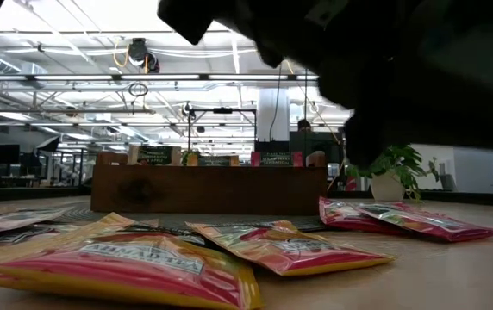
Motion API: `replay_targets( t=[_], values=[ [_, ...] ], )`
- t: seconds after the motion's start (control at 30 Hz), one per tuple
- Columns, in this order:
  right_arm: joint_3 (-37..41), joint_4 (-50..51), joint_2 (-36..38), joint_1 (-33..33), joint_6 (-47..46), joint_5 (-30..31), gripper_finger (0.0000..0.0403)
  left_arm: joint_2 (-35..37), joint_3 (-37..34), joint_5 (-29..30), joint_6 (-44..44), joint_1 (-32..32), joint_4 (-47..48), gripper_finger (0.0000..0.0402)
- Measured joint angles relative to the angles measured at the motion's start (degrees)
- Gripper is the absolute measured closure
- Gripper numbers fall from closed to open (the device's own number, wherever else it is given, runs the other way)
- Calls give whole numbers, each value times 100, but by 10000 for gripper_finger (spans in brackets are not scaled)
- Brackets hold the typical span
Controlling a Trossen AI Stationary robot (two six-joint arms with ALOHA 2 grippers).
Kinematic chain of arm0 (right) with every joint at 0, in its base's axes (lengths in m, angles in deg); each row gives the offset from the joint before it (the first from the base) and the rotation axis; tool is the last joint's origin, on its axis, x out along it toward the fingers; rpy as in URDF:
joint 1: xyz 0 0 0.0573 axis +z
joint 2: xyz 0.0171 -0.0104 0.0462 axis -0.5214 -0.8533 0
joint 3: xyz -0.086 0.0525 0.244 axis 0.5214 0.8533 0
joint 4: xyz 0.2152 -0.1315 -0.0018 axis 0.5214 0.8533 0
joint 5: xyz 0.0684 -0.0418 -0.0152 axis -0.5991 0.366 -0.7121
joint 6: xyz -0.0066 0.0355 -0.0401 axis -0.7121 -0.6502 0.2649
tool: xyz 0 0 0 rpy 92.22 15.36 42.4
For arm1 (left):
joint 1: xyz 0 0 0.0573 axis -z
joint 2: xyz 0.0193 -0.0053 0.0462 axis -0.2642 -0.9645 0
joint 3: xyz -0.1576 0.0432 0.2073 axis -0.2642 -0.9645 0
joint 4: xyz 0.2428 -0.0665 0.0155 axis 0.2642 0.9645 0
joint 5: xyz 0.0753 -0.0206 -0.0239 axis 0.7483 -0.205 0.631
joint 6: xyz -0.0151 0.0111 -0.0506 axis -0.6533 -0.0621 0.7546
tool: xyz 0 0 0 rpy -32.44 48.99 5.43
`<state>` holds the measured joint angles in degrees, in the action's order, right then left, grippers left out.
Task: Pick & Place Tea
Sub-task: Put the red tea sachet into the right section of the wooden organizer
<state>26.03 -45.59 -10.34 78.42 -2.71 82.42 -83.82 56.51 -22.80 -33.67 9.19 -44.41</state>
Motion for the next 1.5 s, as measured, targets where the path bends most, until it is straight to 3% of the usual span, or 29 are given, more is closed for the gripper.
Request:
replay_targets(
  t=[0.33, 0.77, 1.5],
  values=[
    [0, -722, -923, -436, -577, -820, 314, -193, 65, -174, -94, -62, -340, 398],
    [-15, -531, -989, -694, -1005, -1163, 230, -544, 62, -366, -23, -221, -736, 395],
    [-7, -566, -1006, -681, -672, -1359, 234, -828, 117, -85, 93, -474, -1146, 394]
  ],
)
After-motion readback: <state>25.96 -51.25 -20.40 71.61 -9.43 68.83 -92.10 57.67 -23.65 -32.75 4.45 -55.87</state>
